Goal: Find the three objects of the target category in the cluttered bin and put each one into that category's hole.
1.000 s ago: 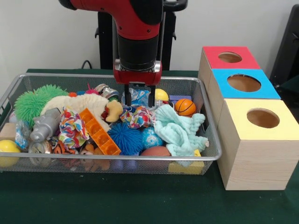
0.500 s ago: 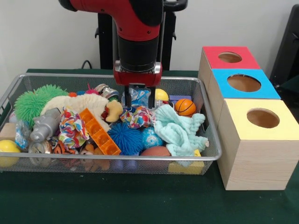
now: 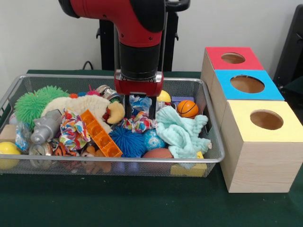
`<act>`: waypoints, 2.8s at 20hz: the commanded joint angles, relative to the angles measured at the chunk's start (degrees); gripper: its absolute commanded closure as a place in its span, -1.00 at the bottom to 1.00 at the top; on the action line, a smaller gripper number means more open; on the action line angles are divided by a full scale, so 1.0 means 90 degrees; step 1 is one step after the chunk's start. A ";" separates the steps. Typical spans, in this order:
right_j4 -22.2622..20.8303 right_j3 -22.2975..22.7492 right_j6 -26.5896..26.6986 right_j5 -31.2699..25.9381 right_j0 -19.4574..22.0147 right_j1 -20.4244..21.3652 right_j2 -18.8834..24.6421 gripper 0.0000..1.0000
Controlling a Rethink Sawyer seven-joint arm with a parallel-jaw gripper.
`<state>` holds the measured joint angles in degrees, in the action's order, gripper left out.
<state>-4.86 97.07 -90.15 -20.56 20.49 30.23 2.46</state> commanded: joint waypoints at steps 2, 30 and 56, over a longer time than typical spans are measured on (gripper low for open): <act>0.0141 -0.0086 -0.0817 0.0234 0.0112 -0.0239 0.0615 -1.00; 0.0407 0.0621 -0.1646 0.1058 -0.0623 0.0068 0.0004 -1.00; 0.0766 0.0897 -0.1768 0.0659 -0.1219 0.0718 -0.0595 1.00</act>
<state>-1.75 101.60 -90.56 -13.94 11.61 32.52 -1.67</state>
